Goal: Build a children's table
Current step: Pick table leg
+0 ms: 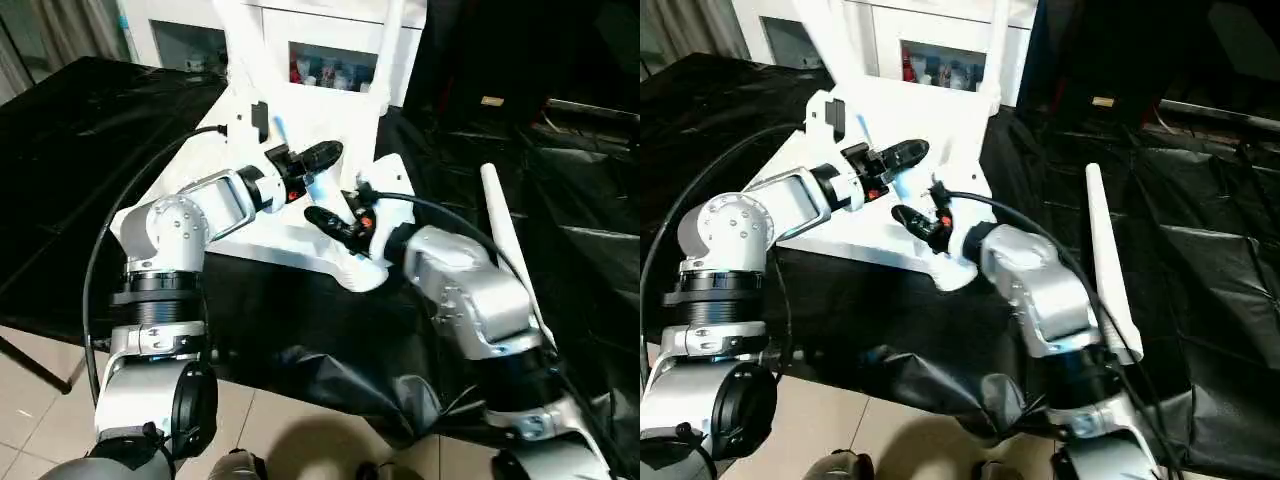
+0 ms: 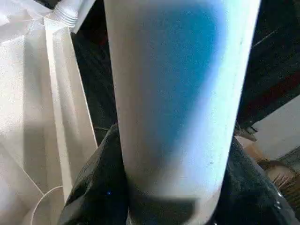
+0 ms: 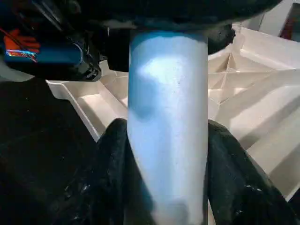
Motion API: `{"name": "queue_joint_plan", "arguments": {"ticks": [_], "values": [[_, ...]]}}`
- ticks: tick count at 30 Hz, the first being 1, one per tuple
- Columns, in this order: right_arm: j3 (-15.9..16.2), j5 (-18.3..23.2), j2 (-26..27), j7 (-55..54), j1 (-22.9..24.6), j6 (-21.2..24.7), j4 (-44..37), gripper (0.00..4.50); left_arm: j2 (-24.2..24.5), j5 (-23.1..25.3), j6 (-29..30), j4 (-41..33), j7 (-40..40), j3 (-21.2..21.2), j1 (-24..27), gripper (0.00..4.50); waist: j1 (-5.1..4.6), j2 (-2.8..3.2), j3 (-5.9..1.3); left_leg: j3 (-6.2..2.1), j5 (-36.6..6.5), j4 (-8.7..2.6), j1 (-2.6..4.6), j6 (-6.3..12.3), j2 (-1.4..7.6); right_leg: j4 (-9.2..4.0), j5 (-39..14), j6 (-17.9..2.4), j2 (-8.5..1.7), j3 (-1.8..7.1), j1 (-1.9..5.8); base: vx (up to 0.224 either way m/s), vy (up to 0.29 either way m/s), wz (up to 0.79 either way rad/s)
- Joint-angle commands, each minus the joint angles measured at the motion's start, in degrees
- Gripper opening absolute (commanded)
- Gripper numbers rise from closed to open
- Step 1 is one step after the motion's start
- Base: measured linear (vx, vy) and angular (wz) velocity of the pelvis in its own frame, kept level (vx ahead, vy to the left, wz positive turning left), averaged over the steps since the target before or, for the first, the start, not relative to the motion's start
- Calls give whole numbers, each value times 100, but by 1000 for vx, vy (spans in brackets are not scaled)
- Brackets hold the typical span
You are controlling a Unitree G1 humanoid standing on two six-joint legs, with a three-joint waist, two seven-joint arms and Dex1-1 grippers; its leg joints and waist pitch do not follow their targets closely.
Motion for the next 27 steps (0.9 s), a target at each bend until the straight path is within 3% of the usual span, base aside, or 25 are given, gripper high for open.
{"name": "queue_joint_plan", "arguments": {"ticks": [1,3,5,6,7,9,11,12,13,14,15,18,21,23,27], "values": [[-125,-186,-21,-275,-125,-71,91,179,-23,-13,78,-187,75,-70,-53,193,-13,77,-582,-81,-1524,-365,173,-242,71,-401,-1349,-882,-200,103,343,0,0,0],[-80,-226,-7,-275,-151,-127,133,179,-55,-43,82,-263,133,-44,-3,189,-25,-18,-587,-64,-1445,-359,165,-206,80,-405,-1422,-858,-206,106,346,0,0,0],[-57,-237,-46,-230,-186,-143,147,179,-103,-85,48,-318,84,-67,44,185,-28,0,-575,-65,-1443,-358,167,-196,87,-409,-1559,-809,-210,110,332,0,0,0],[-32,-234,-113,-187,-237,-173,179,179,-157,-105,41,-353,72,-64,74,185,-46,-65,-571,-45,-1435,-352,162,-173,82,-432,-1607,-768,-198,111,323,0,0,0],[-32,-234,-113,-187,-237,-173,179,179,-157,-105,41,-353,72,-64,74,185,-35,-41,-574,-53,-1420,-349,166,-173,79,-412,-1629,-760,-204,111,330,0,0,0],[-37,-209,-202,-133,-282,-195,206,179,-216,-167,-17,-351,18,-35,77,185,-38,-67,-569,-43,-1389,-347,158,-152,79,-436,-1710,-678,-202,115,321,0,0,0],[-55,-207,-221,-123,-301,-191,203,179,-207,-239,-34,-361,-89,-15,74,185,-28,-42,-575,-50,-1357,-346,156,-152,78,-426,-1701,-663,-207,116,323,0,0,0],[-280,96,-120,-7,-306,-98,142,179,-149,-367,-58,-375,-366,-9,66,185,-32,-17,-574,-51,-1413,-350,160,-151,74,-441,-1721,-660,-201,114,305,0,0,0],[-371,241,-96,77,-308,-18,105,214,-67,-343,-132,-402,-557,-88,79,185,-31,-13,-578,-53,-1437,-348,164,-146,70,-436,-1716,-664,-196,112,306,0,0,0],[-381,258,-93,87,-308,-9,100,235,-57,-339,-142,-406,-580,-98,81,185,-22,26,-583,-64,-1449,-352,169,-157,73,-429,-1692,-674,-203,112,307,0,0,0],[-435,383,-99,192,-304,84,63,248,42,-307,-193,-435,-775,-193,97,185,-33,-3,-580,-59,-1479,-355,167,-151,73,-437,-1681,-682,-193,107,306,0,0,0],[-500,877,-409,824,-243,546,-193,268,528,-314,-277,-597,-1748,-523,159,184,5,69,-594,-75,-1460,-369,192,-134,87,-399,-1429,-795,-188,110,325,0,0,0],[-500,1027,-654,1130,-210,755,-264,293,763,-364,-225,-619,-2161,-617,143,184,-1,57,-591,-58,-1372,-362,179,-150,85,-376,-1172,-933,-193,111,334,0,0,0],[-519,1217,-965,1531,-174,970,-286,295,1010,-432,-211,-646,-2654,-739,119,184,14,33,-590,-53,-1388,-355,191,-144,80,-384,-1354,-943,-200,114,349,0,0,0],[-759,1951,-1422,2314,-196,1547,-391,296,1393,-514,-316,-825,-3629,-1072,208,184,13,-17,-580,-46,-1367,-347,188,-114,94,-397,-1588,-946,-223,122,349,0,0,0]]}}
